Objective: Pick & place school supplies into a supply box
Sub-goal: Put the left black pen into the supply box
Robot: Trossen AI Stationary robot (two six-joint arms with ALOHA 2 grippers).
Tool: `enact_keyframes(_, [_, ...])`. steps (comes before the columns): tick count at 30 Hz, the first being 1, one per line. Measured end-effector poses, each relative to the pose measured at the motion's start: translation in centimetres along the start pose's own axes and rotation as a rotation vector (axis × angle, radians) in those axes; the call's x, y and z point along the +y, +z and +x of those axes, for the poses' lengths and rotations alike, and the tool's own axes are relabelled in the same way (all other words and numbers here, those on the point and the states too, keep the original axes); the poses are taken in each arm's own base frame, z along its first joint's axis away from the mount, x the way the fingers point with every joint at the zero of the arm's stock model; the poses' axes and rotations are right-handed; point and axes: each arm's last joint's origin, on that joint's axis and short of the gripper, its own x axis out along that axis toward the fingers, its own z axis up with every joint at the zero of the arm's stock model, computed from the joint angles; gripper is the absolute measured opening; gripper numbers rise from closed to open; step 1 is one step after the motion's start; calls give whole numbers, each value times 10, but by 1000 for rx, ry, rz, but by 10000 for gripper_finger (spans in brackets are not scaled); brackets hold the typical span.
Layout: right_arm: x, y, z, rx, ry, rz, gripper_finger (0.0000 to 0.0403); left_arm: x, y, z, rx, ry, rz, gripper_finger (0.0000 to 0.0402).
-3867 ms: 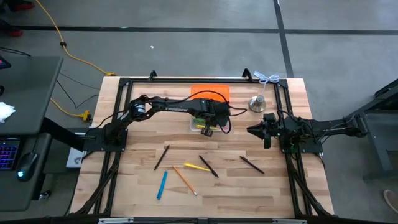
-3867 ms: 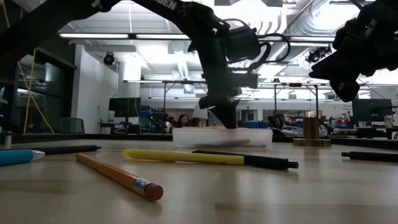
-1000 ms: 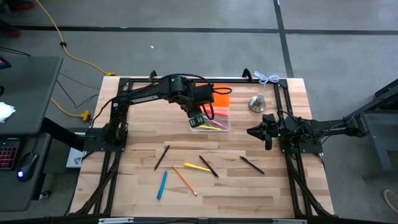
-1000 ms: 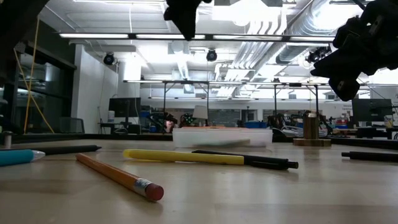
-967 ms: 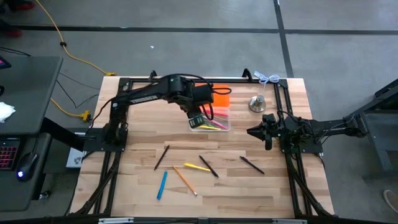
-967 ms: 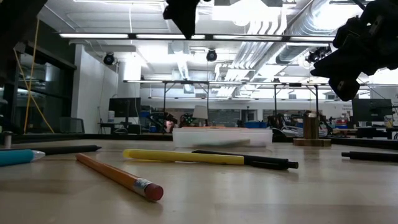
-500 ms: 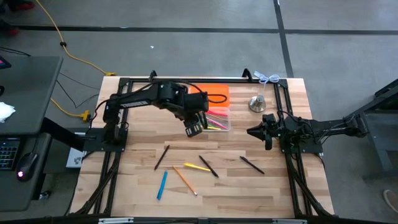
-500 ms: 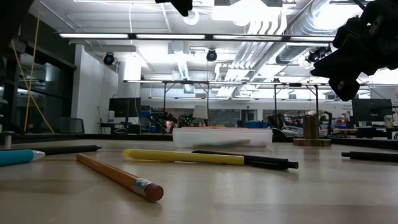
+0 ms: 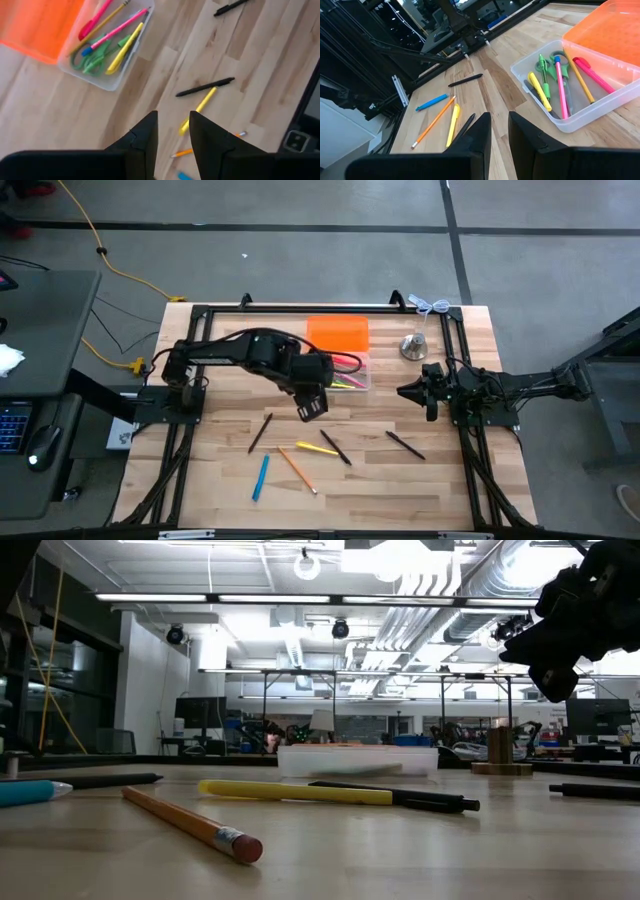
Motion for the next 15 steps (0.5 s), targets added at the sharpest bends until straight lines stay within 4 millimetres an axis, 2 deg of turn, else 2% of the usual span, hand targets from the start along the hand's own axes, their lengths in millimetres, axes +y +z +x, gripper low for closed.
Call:
enact_keyframes(11, [0,0,0,2,3,0,43,-12,-8,-2,-20,13,-325,140])
enact_keyframes(15, [0,0,0,2,3,0,43,-18,-14,6,-1,40,-398,140])
